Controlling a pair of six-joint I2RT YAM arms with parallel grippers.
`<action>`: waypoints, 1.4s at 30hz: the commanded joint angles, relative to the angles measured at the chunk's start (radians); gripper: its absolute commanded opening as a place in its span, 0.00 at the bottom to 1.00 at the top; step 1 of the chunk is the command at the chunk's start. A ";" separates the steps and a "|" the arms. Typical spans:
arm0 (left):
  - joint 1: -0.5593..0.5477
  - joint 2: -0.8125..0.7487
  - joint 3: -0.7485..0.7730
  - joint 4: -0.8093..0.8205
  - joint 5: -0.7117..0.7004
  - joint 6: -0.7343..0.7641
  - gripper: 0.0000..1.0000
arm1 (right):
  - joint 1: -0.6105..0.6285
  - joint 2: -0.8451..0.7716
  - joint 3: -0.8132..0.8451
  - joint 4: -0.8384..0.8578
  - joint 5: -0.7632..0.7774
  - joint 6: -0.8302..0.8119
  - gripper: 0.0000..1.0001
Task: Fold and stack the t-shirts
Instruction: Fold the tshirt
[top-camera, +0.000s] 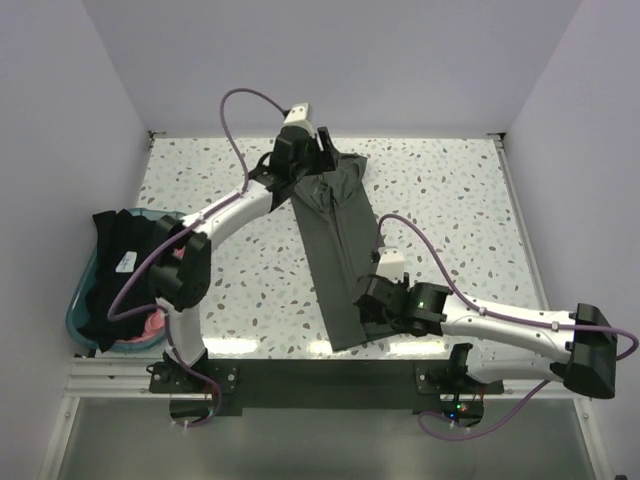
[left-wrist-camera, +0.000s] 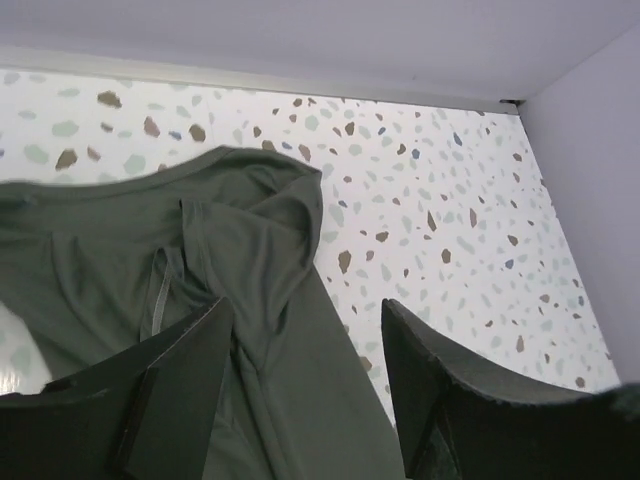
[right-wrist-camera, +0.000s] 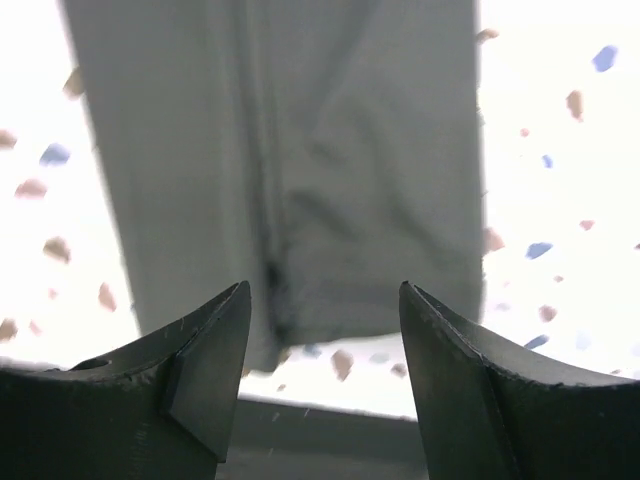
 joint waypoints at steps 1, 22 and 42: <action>-0.013 -0.136 -0.202 -0.061 -0.051 -0.119 0.65 | -0.133 -0.016 0.023 0.046 -0.049 -0.133 0.64; -0.605 -0.655 -1.069 -0.095 -0.200 -0.579 0.66 | -0.364 -0.059 -0.144 0.107 -0.203 -0.193 0.47; -0.778 -0.463 -1.002 -0.142 -0.206 -0.688 0.14 | -0.364 -0.067 -0.138 0.074 -0.223 -0.145 0.49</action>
